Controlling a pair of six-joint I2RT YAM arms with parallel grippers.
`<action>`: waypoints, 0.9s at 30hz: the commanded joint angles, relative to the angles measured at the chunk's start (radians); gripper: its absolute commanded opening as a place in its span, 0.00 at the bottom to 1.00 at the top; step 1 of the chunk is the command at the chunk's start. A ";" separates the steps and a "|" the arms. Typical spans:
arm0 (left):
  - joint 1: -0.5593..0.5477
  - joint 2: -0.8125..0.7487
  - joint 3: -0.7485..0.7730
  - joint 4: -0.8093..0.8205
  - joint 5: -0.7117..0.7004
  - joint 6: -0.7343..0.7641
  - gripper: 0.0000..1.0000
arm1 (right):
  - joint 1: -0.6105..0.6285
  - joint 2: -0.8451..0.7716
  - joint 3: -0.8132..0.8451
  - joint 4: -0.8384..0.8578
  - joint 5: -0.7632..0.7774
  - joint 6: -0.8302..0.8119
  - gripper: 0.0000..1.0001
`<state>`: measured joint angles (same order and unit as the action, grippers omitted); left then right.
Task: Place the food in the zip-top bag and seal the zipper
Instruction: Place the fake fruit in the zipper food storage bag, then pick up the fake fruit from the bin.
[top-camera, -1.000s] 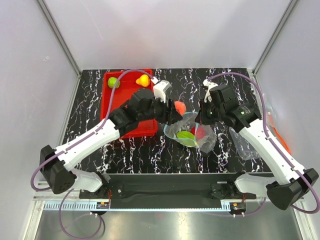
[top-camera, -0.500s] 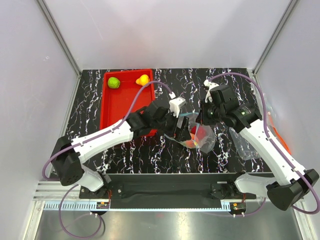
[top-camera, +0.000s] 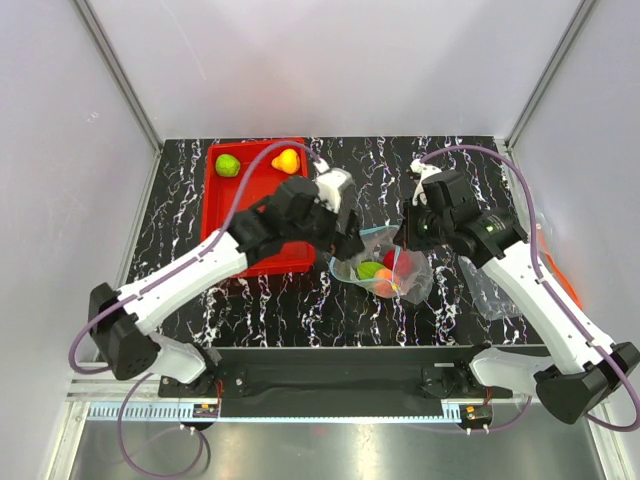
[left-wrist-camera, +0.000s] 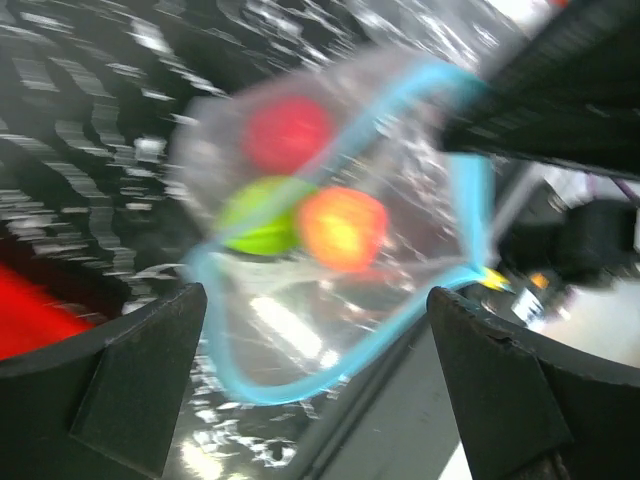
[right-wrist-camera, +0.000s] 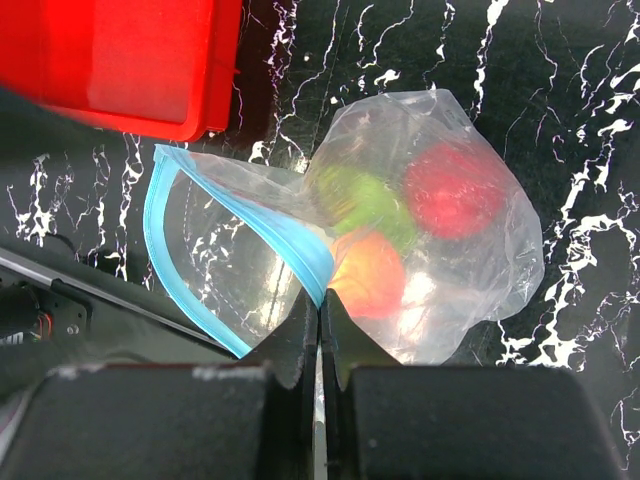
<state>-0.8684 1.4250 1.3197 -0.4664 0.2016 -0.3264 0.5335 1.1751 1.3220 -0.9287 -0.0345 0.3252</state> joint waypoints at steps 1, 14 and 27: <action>0.087 -0.080 0.039 -0.021 -0.164 0.050 0.99 | -0.006 -0.035 0.020 0.002 0.028 -0.011 0.00; 0.465 0.153 0.140 0.029 -0.461 -0.006 0.99 | -0.006 -0.040 0.000 0.007 0.012 -0.026 0.00; 0.572 0.779 0.723 -0.034 -0.806 0.125 0.99 | -0.004 -0.068 -0.055 0.060 -0.053 -0.025 0.00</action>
<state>-0.3027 2.1365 1.9182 -0.5270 -0.4606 -0.2939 0.5335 1.1389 1.2800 -0.9245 -0.0483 0.3099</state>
